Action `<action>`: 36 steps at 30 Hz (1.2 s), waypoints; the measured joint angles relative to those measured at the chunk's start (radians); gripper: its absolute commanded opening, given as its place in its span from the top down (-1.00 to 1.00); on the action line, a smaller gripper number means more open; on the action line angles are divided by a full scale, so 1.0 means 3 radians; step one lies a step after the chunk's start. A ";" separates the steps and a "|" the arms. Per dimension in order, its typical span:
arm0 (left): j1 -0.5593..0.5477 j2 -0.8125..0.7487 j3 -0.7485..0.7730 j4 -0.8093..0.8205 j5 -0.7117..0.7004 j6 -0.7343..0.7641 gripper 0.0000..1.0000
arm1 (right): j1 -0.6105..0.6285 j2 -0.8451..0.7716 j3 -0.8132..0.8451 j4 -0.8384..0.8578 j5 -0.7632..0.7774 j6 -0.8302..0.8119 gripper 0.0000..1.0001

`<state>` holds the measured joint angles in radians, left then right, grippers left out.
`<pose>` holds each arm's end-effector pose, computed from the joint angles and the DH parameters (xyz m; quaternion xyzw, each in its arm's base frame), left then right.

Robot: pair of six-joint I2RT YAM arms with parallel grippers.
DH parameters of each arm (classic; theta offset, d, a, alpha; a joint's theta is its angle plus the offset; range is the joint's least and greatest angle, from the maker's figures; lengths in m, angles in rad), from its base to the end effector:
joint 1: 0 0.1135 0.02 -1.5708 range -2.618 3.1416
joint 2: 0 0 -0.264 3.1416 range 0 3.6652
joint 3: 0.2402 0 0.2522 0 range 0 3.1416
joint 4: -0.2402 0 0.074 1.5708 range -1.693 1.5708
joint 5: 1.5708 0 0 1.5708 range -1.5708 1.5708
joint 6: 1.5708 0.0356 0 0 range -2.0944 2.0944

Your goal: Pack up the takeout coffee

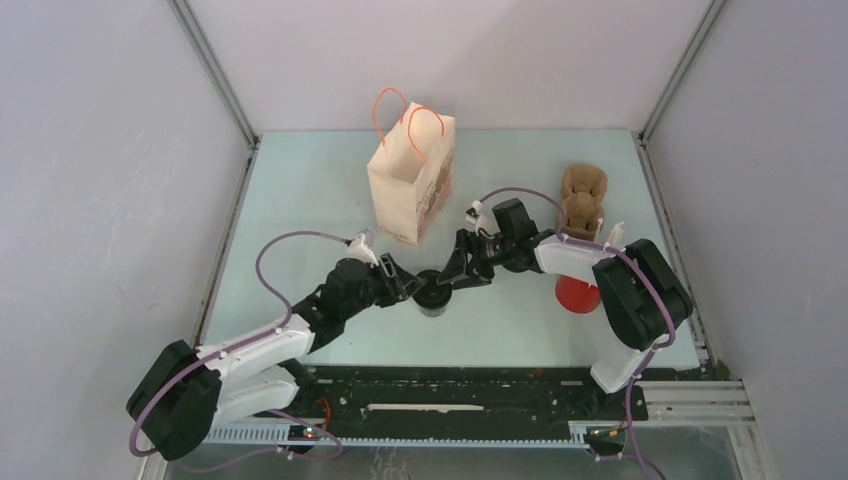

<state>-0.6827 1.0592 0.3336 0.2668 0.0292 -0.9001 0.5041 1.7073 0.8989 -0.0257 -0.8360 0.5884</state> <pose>0.1639 -0.1346 0.1775 -0.0845 0.8451 -0.3841 0.3621 0.2799 0.1846 0.1668 -0.1101 0.8580 0.4945 0.0845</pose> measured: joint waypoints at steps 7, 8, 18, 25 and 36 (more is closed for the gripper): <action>0.0004 -0.0033 0.0277 -0.0492 0.0139 0.0106 -0.36 | 0.0043 -0.0103 0.0033 -0.0145 0.0112 -0.0058 -0.76; 0.0004 -0.0014 0.0333 -0.0577 0.0179 0.0128 -0.41 | 0.0045 -0.0123 0.0037 -0.0156 0.0127 -0.0065 -0.80; 0.0020 0.0071 0.0454 -0.0886 0.0357 0.0183 -0.87 | 0.0005 -0.0277 0.0041 -0.0273 0.0139 -0.0094 -0.89; 0.0112 -0.0065 0.0656 -0.1133 0.0430 0.0251 -0.95 | -0.0023 -0.0469 0.0041 -0.0431 0.0140 -0.0148 -0.87; 0.0342 -0.0028 0.0806 -0.1101 0.0724 0.0338 -0.68 | 0.0121 -0.0548 -0.0106 -0.0276 0.0072 0.0005 -0.64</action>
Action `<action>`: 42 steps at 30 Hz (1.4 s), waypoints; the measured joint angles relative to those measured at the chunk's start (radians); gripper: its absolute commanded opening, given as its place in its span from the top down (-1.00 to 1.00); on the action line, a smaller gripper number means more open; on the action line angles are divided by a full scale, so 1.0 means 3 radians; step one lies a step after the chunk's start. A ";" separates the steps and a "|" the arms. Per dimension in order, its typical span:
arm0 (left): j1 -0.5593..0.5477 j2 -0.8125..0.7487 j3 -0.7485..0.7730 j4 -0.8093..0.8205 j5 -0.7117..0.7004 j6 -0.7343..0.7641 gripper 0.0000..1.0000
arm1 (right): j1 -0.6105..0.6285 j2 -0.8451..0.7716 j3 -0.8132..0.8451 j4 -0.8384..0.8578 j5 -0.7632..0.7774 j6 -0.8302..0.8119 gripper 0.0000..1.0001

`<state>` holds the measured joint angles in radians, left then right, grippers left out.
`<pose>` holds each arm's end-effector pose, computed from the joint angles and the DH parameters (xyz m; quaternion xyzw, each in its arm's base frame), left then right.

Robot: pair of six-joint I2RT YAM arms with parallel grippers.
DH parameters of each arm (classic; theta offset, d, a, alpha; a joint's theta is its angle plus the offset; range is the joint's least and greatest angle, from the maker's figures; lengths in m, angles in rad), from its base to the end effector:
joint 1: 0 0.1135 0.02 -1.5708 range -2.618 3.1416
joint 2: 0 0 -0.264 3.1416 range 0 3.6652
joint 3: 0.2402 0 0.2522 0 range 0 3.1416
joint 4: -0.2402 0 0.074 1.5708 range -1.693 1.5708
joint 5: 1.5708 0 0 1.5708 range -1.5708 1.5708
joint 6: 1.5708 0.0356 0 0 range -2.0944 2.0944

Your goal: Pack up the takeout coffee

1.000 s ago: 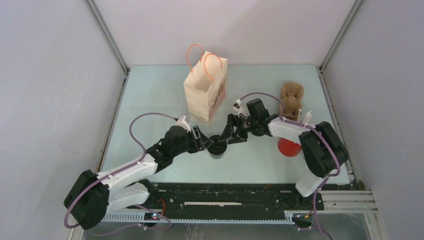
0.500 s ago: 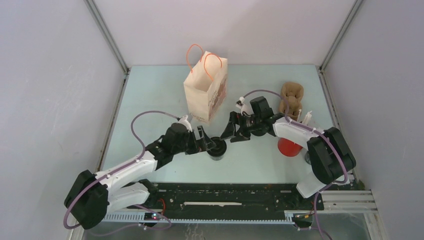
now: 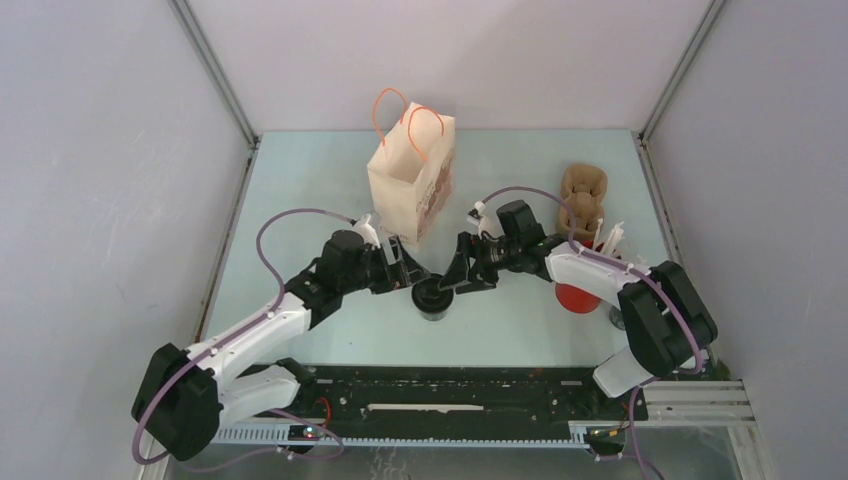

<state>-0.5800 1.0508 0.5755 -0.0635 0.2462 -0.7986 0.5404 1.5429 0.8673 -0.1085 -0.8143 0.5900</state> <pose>0.1853 -0.1318 0.2282 -0.0339 0.8647 -0.3938 0.3099 0.2534 0.1822 0.2015 -0.1307 0.8516 0.4974 0.1013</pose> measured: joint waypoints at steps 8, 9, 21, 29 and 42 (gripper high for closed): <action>0.0005 0.0229 -0.0023 0.0139 0.0064 0.0046 -0.49 | 0.0033 0.0055 -0.0072 0.0090 -0.0001 0.0028 -0.64; 0.0009 0.0244 -0.0023 0.0148 0.0062 0.0047 -0.47 | 0.0033 0.0060 -0.0089 0.0103 0.0000 0.0034 -0.63; 0.0015 0.0277 -0.0375 0.0628 -0.0086 0.0065 -0.03 | 0.0062 0.0221 -0.0184 0.0306 0.0050 0.0121 -0.41; -0.0048 0.0136 -0.0804 0.1326 -0.0150 -0.0118 -0.09 | 0.0085 0.0192 -0.0341 0.0612 0.0042 0.0238 -0.43; -0.0089 -0.0154 -0.0682 0.0629 -0.0259 -0.0045 -0.29 | 0.0113 0.0067 -0.0378 0.0551 0.0216 0.0230 -0.38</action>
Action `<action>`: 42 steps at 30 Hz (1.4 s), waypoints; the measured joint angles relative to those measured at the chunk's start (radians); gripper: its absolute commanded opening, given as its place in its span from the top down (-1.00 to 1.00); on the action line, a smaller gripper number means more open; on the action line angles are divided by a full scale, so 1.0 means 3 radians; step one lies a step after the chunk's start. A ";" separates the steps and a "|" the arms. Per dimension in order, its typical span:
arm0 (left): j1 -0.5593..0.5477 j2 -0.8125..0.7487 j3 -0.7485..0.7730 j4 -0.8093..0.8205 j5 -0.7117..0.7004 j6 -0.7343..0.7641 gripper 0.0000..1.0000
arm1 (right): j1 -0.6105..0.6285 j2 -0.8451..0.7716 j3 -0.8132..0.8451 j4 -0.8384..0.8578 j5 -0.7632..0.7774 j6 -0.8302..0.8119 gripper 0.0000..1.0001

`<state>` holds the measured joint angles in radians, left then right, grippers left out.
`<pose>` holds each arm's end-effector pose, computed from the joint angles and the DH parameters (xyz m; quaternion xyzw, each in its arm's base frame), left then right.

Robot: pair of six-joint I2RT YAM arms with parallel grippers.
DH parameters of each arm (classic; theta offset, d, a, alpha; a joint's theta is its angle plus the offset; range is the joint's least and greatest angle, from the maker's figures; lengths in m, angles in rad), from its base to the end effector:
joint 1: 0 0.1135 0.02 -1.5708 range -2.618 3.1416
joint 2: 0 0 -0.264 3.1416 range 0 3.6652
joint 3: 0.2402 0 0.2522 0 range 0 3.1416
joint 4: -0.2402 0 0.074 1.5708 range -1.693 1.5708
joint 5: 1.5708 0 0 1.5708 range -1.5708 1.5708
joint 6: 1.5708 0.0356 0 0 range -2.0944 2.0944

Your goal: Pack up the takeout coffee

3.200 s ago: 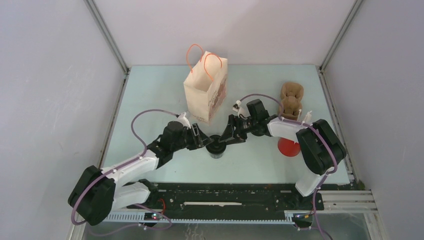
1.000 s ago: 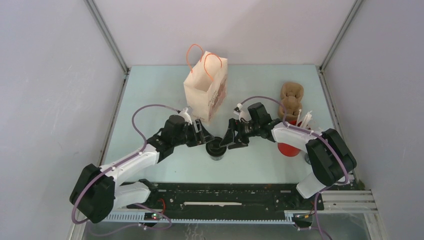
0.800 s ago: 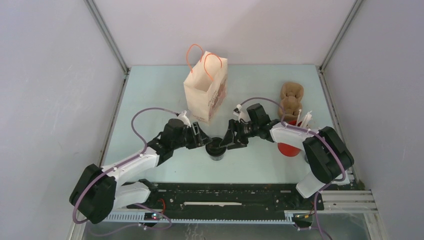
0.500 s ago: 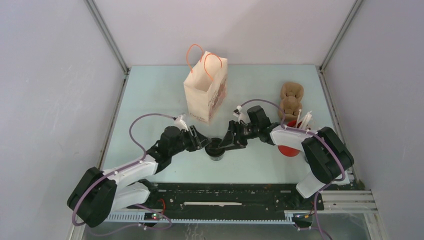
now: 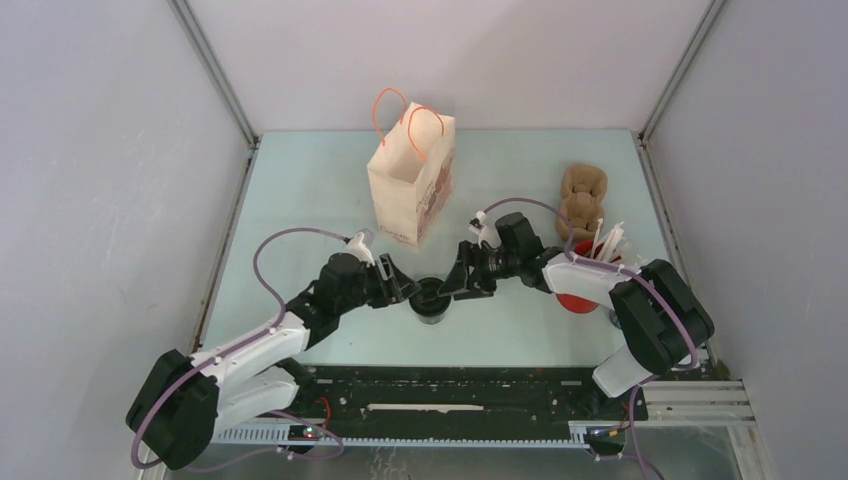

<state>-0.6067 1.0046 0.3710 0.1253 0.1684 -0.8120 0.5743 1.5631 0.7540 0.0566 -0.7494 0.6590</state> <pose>0.1663 -0.1227 0.1865 -0.0456 0.8590 -0.3838 0.3358 0.2416 0.1852 0.1732 -0.1093 0.8592 0.4880 0.1079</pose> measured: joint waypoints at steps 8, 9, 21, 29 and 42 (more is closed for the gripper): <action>-0.0006 0.0034 0.0000 0.0060 0.0011 -0.0006 -0.24 | 0.0010 -0.0009 -0.0028 0.0161 -0.0107 0.0095 0.07; -0.0008 0.0034 0.0000 0.0061 0.0013 -0.0006 -0.23 | 0.0009 -0.0009 -0.0043 0.0192 -0.0116 0.0107 0.09; -0.0013 0.0038 -0.0078 0.0187 0.0036 -0.0076 -0.21 | -0.0066 0.0338 -0.0308 0.1254 -0.0456 0.0462 0.05; -0.0015 -0.0009 -0.0079 0.0149 0.0050 -0.0088 -0.21 | -0.0029 0.0131 -0.0295 0.0914 -0.0181 0.0326 -0.43; -0.0028 -0.0066 -0.0095 0.0107 0.0060 -0.0088 -0.21 | 0.0066 -0.0271 -0.0189 -0.0076 0.0052 0.0005 -0.68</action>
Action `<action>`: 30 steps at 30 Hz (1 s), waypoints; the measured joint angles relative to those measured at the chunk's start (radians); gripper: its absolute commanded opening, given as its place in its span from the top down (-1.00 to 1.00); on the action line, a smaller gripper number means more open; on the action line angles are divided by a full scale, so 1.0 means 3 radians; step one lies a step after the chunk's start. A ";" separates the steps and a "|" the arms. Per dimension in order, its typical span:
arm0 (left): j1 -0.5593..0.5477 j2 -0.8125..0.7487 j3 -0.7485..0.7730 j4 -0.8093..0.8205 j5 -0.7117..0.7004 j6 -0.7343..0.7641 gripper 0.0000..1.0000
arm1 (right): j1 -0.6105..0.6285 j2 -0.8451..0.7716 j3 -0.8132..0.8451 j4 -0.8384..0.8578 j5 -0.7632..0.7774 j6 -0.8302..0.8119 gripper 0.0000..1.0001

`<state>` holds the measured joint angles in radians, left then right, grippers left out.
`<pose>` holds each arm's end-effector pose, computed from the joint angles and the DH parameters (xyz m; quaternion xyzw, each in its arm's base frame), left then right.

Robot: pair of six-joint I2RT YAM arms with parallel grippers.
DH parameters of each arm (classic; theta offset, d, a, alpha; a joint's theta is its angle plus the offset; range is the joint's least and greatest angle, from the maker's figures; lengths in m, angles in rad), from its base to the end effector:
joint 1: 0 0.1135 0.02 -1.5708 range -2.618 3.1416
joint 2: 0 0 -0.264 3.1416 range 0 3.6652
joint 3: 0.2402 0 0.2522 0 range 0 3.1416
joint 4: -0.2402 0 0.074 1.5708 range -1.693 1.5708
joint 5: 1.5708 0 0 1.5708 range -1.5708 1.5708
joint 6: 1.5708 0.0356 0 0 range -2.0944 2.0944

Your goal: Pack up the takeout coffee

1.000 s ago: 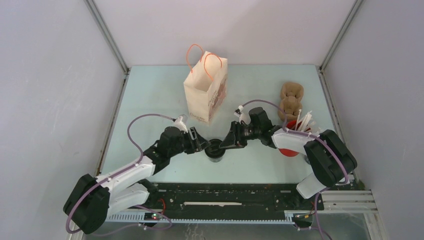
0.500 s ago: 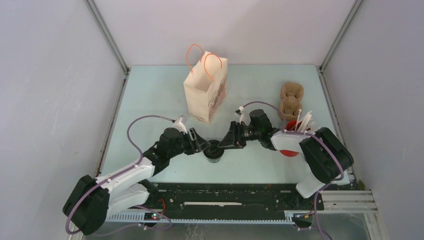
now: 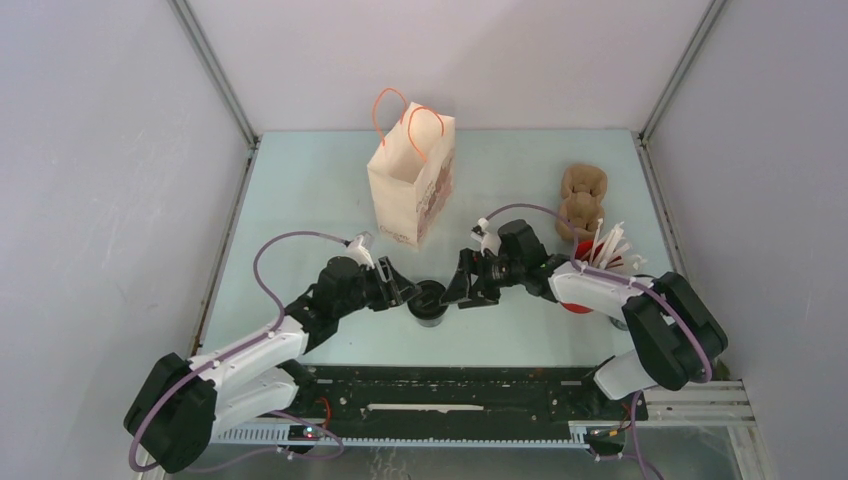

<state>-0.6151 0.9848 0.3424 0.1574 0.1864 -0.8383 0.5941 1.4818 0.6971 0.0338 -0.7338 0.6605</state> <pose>0.1616 -0.1222 0.1839 -0.0472 0.8525 -0.4013 0.3315 0.2234 0.1797 0.1773 -0.1145 0.8604 0.4847 0.1081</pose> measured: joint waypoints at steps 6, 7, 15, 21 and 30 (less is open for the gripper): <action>0.0000 -0.0005 -0.0001 -0.0001 -0.0001 0.0000 -0.21 | 0.0056 -0.0041 0.0000 -0.0015 -0.0011 0.0053 -0.35; 0.0000 -0.0005 -0.0001 -0.0001 0.0000 0.0000 -0.21 | 0.0066 -0.0039 0.0000 -0.0009 -0.0018 0.0078 -0.30; 0.0000 -0.0011 -0.0001 -0.0006 -0.0001 0.0000 -0.21 | 0.0095 0.0008 0.0038 0.0104 -0.0050 0.0205 -0.11; 0.0000 -0.0018 -0.0001 -0.0013 -0.0006 0.0000 -0.21 | 0.0094 0.0106 0.0060 0.0233 -0.0072 0.0276 0.13; 0.0000 -0.0108 -0.0067 0.0011 -0.0065 -0.0003 -0.21 | 0.0070 0.0287 -0.0175 0.0977 -0.0216 0.0514 0.21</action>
<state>-0.6151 0.9524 0.3222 0.1608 0.1669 -0.8391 0.6151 1.5681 0.6445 0.3267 -0.7986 0.8146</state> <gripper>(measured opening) 0.606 0.420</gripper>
